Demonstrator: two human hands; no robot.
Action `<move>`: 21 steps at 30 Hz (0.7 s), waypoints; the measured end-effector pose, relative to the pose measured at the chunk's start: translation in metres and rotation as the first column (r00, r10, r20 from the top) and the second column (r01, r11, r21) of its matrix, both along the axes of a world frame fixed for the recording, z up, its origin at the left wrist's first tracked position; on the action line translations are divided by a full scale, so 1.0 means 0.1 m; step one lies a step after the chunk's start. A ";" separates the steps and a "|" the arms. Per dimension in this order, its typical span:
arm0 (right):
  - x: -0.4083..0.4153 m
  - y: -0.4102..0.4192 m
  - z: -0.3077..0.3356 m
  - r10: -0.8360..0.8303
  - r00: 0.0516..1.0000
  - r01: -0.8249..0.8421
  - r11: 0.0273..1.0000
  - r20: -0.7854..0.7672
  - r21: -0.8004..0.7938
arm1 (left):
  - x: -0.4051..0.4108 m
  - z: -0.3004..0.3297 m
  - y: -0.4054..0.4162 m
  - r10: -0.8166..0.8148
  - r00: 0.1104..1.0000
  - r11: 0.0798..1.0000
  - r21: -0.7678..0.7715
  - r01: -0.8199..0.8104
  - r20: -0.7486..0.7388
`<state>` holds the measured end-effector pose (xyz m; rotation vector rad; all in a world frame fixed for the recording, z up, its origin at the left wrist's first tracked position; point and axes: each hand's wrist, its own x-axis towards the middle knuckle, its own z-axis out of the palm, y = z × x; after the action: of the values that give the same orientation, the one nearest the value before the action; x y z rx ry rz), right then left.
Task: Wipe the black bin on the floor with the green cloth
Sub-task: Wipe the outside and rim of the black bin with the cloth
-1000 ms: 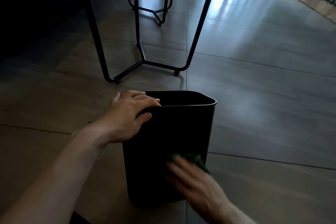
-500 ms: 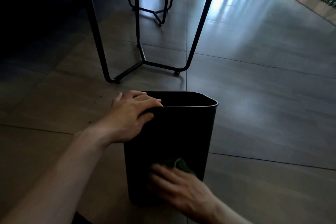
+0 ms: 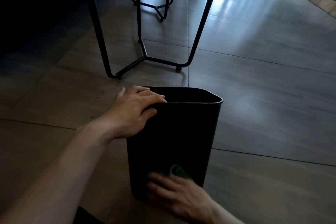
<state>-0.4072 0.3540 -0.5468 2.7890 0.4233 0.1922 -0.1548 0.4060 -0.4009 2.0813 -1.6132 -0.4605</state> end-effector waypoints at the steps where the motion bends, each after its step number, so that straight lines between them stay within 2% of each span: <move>1: 0.04 -0.05 0.08 -0.050 0.995 0.044 0.996 0.081 0.074 | 0.00 0.00 0.00 0.004 1.000 1.000 0.007 -0.004 0.000; 2: 0.12 -0.12 0.21 -0.146 0.971 0.114 0.978 0.187 0.174 | 0.00 0.00 -0.01 0.009 1.000 1.000 0.008 -0.009 0.000; 4: 0.34 -0.27 0.48 -0.379 0.857 0.229 0.886 0.349 0.403 | 0.00 0.00 -0.01 0.019 1.000 1.000 0.007 -0.019 0.004; 6: 0.51 -0.40 0.67 -0.555 0.729 0.285 0.778 0.401 0.560 | 0.00 0.01 -0.02 0.015 1.000 1.000 0.006 -0.015 0.012; 7: 0.55 -0.43 0.69 -0.587 0.701 0.293 0.755 0.406 0.587 | 0.00 0.01 -0.03 0.014 1.000 1.000 0.005 -0.014 0.012; 8: 0.55 -0.43 0.65 -0.582 0.704 0.292 0.760 0.407 0.581 | 0.01 0.01 -0.03 0.017 1.000 1.000 0.004 -0.017 0.011; 10: 0.43 -0.34 0.45 -0.493 0.780 0.276 0.823 0.385 0.496 | 0.02 0.01 -0.03 0.020 1.000 1.000 0.003 -0.020 0.012; 12: 0.20 -0.23 0.22 -0.351 0.887 0.240 0.906 0.300 0.349 | 0.03 0.01 -0.03 0.022 1.000 1.000 0.000 -0.022 0.009; 14: -0.03 -0.17 0.09 -0.239 0.950 0.191 0.954 0.202 0.229 | 0.04 0.01 -0.02 0.016 1.000 1.000 -0.005 -0.016 0.005; 19: -0.40 -0.17 0.15 -0.146 0.981 0.127 0.981 0.124 0.147 | 0.03 -0.01 -0.01 0.010 1.000 1.000 -0.015 -0.010 -0.014; 21: -0.48 -0.25 0.32 -0.210 0.970 0.180 0.959 0.121 0.217 | 0.04 0.00 0.00 0.004 1.000 1.000 -0.009 -0.004 -0.013</move>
<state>-0.4553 0.3288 -0.5148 2.9691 0.0949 0.4086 -0.1505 0.4056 -0.4009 2.0696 -1.6007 -0.4639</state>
